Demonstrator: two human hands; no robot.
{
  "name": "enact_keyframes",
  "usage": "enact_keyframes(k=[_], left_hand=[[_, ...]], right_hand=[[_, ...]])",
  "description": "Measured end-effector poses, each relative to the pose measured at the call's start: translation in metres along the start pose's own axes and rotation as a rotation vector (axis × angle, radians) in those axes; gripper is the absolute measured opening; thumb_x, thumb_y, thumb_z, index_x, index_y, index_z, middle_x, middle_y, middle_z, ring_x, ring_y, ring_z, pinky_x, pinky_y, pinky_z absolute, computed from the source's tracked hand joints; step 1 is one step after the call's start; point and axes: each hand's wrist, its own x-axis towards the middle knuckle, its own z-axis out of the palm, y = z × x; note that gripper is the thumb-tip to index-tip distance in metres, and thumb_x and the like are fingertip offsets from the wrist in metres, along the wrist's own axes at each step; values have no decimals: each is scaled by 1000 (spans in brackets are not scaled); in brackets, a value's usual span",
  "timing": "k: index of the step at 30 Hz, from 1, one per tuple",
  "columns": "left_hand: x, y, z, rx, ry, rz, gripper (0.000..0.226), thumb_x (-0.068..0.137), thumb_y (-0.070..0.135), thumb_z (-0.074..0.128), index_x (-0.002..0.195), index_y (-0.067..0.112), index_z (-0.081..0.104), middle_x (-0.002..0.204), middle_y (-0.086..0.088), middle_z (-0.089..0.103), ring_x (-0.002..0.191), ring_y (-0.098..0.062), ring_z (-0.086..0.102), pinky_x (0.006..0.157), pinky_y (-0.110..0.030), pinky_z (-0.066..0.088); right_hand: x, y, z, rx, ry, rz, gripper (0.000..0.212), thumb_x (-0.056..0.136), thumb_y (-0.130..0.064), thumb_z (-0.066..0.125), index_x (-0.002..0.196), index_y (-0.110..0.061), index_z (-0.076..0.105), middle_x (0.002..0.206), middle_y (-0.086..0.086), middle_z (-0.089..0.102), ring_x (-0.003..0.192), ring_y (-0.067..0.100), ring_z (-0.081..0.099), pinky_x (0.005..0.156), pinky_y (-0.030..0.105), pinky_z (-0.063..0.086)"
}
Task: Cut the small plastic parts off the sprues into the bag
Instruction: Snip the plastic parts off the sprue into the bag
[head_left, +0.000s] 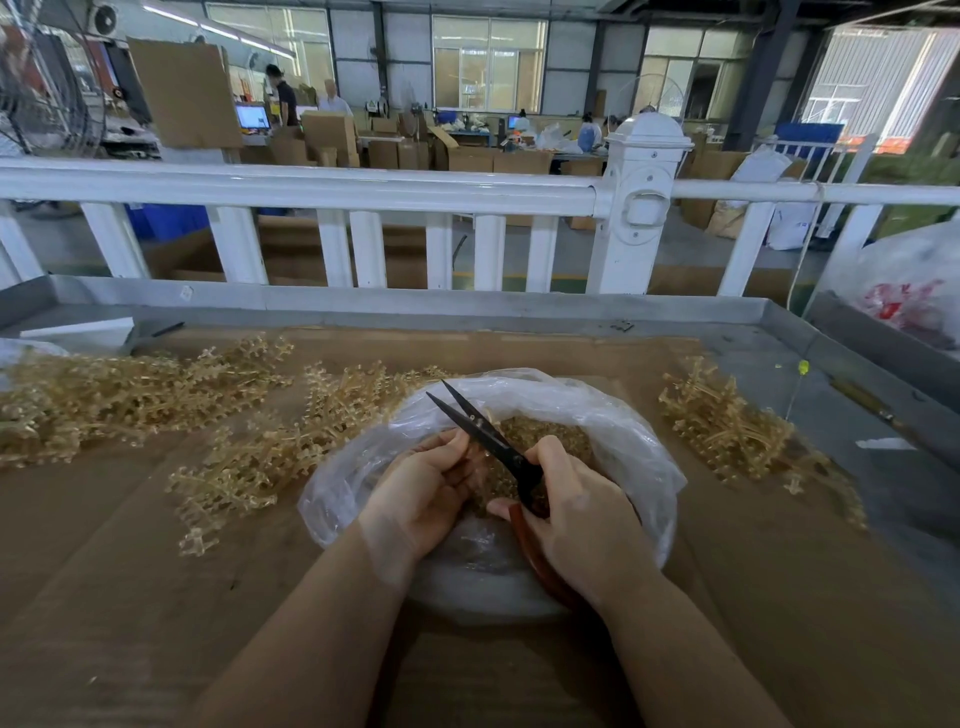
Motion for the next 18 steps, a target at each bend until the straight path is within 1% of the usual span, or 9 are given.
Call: enact_keyframes(k=[2, 4, 7, 10, 13, 15, 16, 18], left_hand=[[0, 0, 0, 2, -5, -1, 19, 93, 0, 47, 81, 7, 60, 63, -2, 67, 54, -10, 63, 54, -18, 53], [-1, 0, 0, 0, -3, 1, 18, 92, 0, 47, 82, 7, 60, 64, -2, 67, 56, -10, 63, 54, -19, 54], [-1, 0, 1, 9, 2, 10, 18, 93, 0, 47, 82, 7, 61, 66, -3, 67, 58, -11, 62, 56, -19, 54], [0, -2, 1, 9, 11, 33, 18, 93, 1, 48, 81, 7, 60, 65, -3, 66, 59, -11, 60, 61, -22, 52], [0, -7, 1, -15, 19, 90, 17, 94, 5, 49, 79, 7, 56, 69, -5, 64, 62, -14, 61, 60, -24, 55], [1, -10, 1, -34, 60, 137, 19, 95, 6, 50, 76, 9, 56, 70, -6, 64, 65, -15, 61, 61, -24, 57], [2, -11, 1, -38, 82, 161, 21, 95, 7, 51, 75, 10, 56, 69, -5, 64, 65, -14, 61, 63, -25, 57], [3, -13, 0, -39, 104, 198, 22, 95, 7, 51, 74, 11, 56, 70, -4, 64, 66, -13, 62, 68, -25, 56]], right_hand=[[1, 0, 0, 1, -2, 2, 43, 83, -52, 64, 103, -16, 52, 86, -4, 63, 75, 10, 60, 64, 22, 50], [1, 0, -1, -7, -2, 2, 44, 82, -53, 63, 103, -15, 53, 84, -3, 64, 74, 11, 61, 63, 21, 50], [1, 0, -1, -21, -11, -2, 46, 82, -53, 62, 104, -13, 53, 82, -2, 65, 71, 13, 62, 60, 17, 44], [1, 0, -2, -23, -10, 15, 46, 81, -53, 63, 103, -14, 54, 83, -3, 66, 72, 11, 63, 60, 13, 40], [-1, -2, -3, -6, 50, 38, 42, 77, -52, 69, 97, -16, 56, 81, -7, 67, 69, 6, 61, 59, 7, 34], [-2, -3, -5, 9, 85, 62, 40, 75, -50, 71, 94, -18, 57, 79, -8, 66, 66, 5, 59, 58, 2, 29], [-2, -3, -6, 8, 87, 68, 39, 75, -50, 71, 94, -19, 56, 79, -8, 65, 66, 4, 58, 58, 0, 27], [-3, -2, -6, -24, 47, 66, 40, 78, -54, 66, 98, -21, 56, 84, -10, 65, 72, 2, 58, 59, 0, 27]])
